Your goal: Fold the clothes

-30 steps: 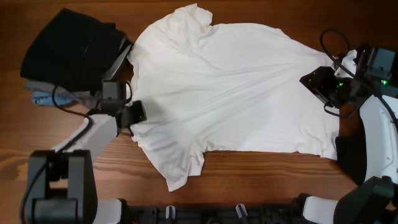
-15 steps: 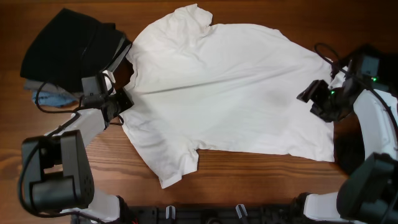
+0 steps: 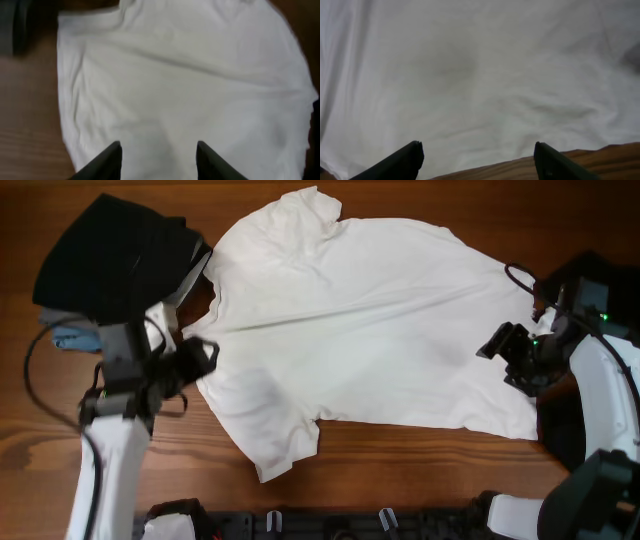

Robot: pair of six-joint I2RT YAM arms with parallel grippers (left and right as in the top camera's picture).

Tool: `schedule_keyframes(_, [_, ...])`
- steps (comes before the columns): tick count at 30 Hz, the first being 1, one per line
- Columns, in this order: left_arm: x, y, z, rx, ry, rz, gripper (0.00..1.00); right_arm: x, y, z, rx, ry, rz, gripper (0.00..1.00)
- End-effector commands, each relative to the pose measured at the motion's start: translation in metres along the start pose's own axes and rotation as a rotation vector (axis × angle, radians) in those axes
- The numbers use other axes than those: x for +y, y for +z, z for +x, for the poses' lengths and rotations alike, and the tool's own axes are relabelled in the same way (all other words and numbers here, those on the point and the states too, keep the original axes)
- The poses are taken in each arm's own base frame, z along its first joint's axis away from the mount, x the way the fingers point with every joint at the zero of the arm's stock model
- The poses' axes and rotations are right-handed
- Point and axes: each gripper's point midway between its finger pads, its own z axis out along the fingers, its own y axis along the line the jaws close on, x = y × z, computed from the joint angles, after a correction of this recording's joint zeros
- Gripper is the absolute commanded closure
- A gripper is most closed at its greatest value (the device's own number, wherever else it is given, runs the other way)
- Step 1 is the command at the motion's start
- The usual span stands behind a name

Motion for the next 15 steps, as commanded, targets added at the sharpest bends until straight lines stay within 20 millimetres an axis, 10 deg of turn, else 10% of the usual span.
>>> schedule_keyframes(1, [0.009, -0.014, 0.036, 0.110, -0.077, -0.041, 0.57, -0.019, 0.013, 0.014, 0.032, 0.096, 0.058, 0.25])
schedule_keyframes(15, [0.000, -0.006, 0.086, 0.307, -0.067, -0.021, 0.53, -0.127, 0.049, 0.025, 0.031, 0.491, 0.106, 0.32])
